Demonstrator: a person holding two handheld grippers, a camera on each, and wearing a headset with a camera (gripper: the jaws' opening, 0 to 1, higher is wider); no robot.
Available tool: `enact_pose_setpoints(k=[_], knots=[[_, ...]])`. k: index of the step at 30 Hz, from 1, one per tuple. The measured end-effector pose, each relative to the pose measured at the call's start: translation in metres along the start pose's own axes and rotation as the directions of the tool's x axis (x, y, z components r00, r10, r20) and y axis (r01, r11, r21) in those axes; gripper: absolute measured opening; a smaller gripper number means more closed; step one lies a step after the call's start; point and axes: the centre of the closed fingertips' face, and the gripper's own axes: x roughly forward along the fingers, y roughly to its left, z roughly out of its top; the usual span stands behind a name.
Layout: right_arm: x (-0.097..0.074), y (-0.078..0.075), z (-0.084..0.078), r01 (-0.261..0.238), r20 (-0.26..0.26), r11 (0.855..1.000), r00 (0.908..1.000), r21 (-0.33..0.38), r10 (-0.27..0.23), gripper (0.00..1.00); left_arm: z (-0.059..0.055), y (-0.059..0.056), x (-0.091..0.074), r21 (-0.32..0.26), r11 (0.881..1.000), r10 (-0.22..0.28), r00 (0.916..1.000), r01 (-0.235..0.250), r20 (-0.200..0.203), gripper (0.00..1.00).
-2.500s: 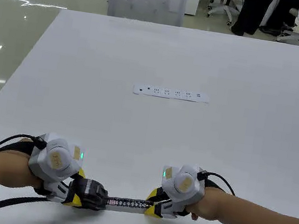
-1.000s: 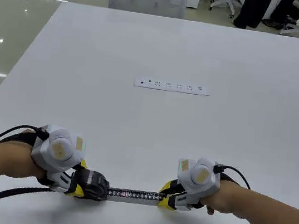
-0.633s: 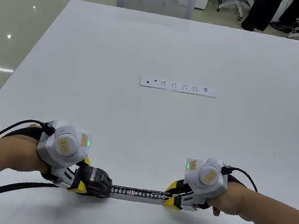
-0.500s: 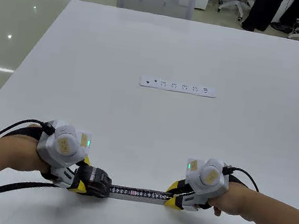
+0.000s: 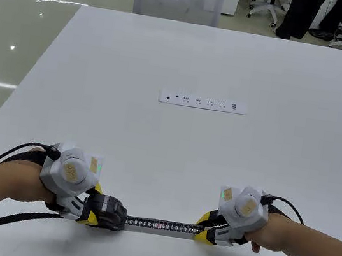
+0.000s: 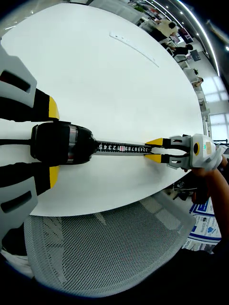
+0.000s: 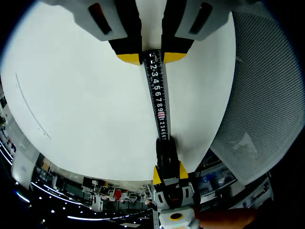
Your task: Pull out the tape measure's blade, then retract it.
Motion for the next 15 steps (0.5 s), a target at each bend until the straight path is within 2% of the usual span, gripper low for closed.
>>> enact_pose_setpoints(k=[15], knots=[[-0.0084,-0.0021,-0.0099,0.002,-0.008,1.0,1.0,0.008,-0.002,0.13,0.0001,0.0007,0.0003,0.0,1.0,-0.002,1.0,0.002,0.001,0.29]])
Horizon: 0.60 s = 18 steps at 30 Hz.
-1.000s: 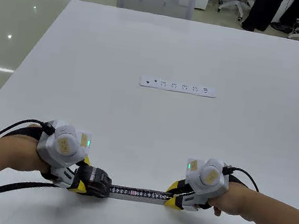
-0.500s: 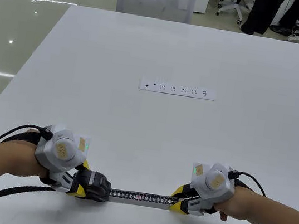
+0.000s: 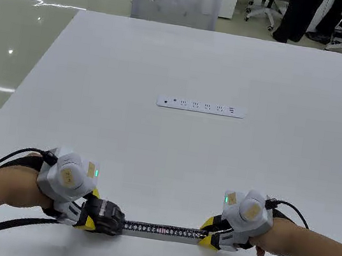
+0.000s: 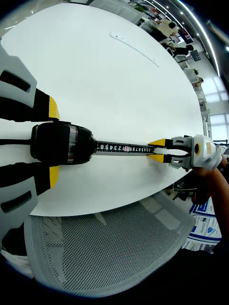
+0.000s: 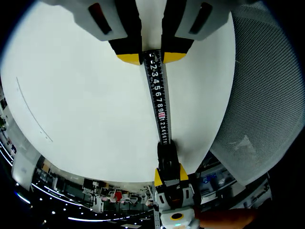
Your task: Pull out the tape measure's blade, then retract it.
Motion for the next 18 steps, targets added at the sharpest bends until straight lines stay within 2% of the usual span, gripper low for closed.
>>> enact_pose_setpoints(k=[18], knots=[[-0.0105,-0.0032,-0.0091,0.005,-0.011,1.0,0.9999,0.016,-0.004,0.13,0.0004,0.0013,-0.0002,-0.008,1.0,-0.001,1.0,0.002,0.005,0.29]])
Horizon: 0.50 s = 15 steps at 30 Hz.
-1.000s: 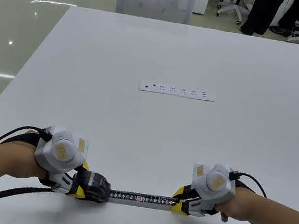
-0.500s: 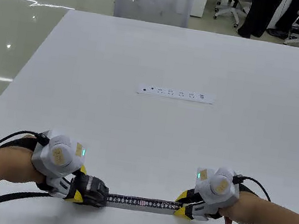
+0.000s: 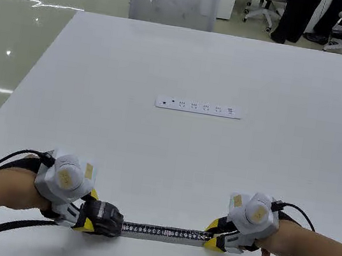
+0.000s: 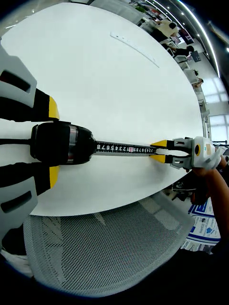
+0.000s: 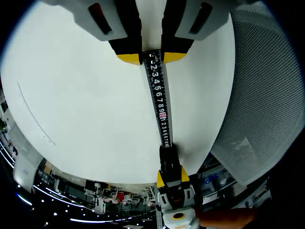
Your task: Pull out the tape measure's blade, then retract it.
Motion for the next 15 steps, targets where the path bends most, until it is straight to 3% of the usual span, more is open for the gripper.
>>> enact_pose_setpoints(k=[15], knots=[[-0.0076,-0.0015,-0.0081,0.004,-0.01,1.0,0.9999,-0.001,-0.004,0.13,0.0004,-0.0015,-0.0003,-0.005,1.0,0.003,1.0,-0.003,0.0,0.29]])
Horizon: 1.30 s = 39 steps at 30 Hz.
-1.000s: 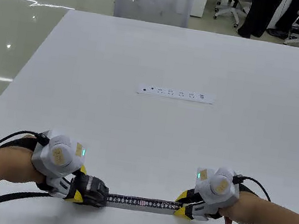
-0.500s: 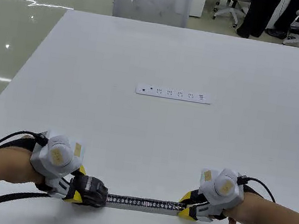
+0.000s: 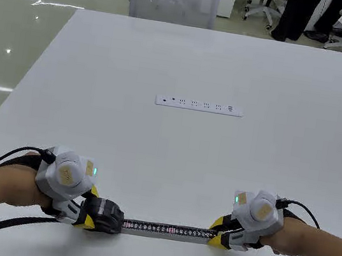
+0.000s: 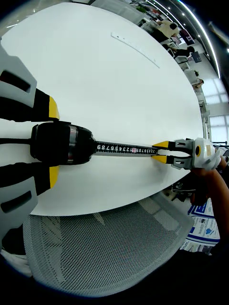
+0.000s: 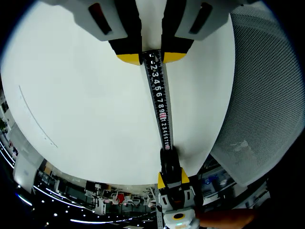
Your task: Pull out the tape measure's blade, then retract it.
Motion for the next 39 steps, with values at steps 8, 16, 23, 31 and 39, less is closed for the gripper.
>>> enact_pose_setpoints(k=[8,16,23,31,39], knots=[[-0.002,-0.001,-0.004,0.004,-0.004,1.0,1.0,0.001,-0.004,0.13,0.0,0.0,0.0,0.001,1.0,-0.001,1.0,0.001,0.0,0.29],[-0.003,-0.004,-0.007,0.002,-0.01,1.0,0.9999,-0.001,-0.002,0.13,-0.001,0.001,0.0,0.004,1.0,0.002,1.0,-0.002,0.0,0.29],[-0.005,-0.004,-0.011,0.007,-0.009,1.0,0.9999,0.007,-0.007,0.13,-0.001,0.001,-0.001,0.004,1.0,0.004,1.0,-0.004,0.0,0.29],[-0.008,-0.005,-0.016,0.011,-0.013,1.0,0.9999,0.014,-0.011,0.13,-0.001,0.0,0.0,0.003,1.0,0.005,1.0,-0.005,-0.001,0.29],[-0.009,-0.005,-0.018,0.011,-0.015,1.0,0.9998,0.013,-0.011,0.13,-0.002,0.0,0.0,0.004,1.0,0.008,1.0,-0.008,-0.003,0.29]])
